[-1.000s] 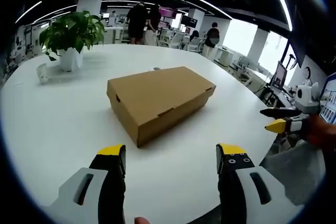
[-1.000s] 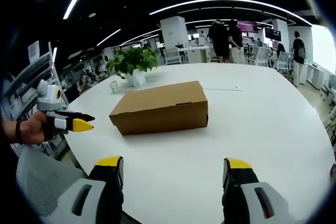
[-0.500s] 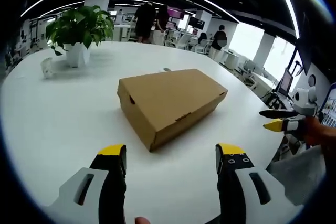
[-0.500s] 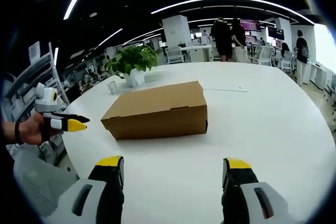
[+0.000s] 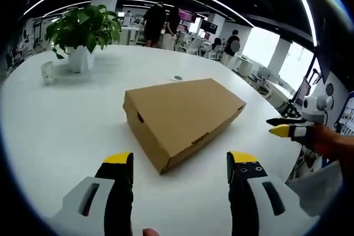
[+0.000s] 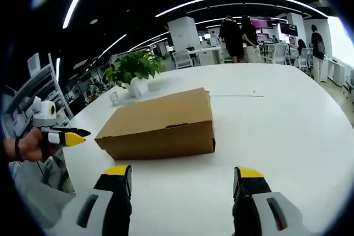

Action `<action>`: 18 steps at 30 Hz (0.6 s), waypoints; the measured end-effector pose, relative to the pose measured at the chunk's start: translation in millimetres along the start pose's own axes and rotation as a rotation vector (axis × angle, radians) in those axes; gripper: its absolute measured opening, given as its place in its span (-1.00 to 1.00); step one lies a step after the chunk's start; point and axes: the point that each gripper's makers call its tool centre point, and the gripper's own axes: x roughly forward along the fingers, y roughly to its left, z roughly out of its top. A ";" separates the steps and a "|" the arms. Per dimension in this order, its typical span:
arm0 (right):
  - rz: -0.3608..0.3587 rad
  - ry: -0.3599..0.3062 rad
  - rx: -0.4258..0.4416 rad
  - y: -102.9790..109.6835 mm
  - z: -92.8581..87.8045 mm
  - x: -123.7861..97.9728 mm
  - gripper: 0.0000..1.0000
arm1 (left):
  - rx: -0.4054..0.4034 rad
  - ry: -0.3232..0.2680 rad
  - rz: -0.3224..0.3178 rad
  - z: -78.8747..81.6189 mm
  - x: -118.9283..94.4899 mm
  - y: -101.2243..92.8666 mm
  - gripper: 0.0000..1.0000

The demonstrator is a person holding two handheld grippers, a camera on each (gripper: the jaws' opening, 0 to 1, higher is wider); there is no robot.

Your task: Operate the shoe box by opening the lid, removing the specified soft item, and placing it in the target area until the item is outside and the box remains undamaged.

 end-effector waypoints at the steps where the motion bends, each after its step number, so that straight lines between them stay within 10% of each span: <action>1: 0.002 -0.003 0.005 -1.3 2.6 2.7 0.47 | -0.004 -0.001 0.000 0.9 1.8 -0.2 0.41; 18: 0.025 -0.027 0.099 -18.9 28.4 42.7 0.42 | -0.060 0.001 -0.008 8.6 32.9 -1.9 0.38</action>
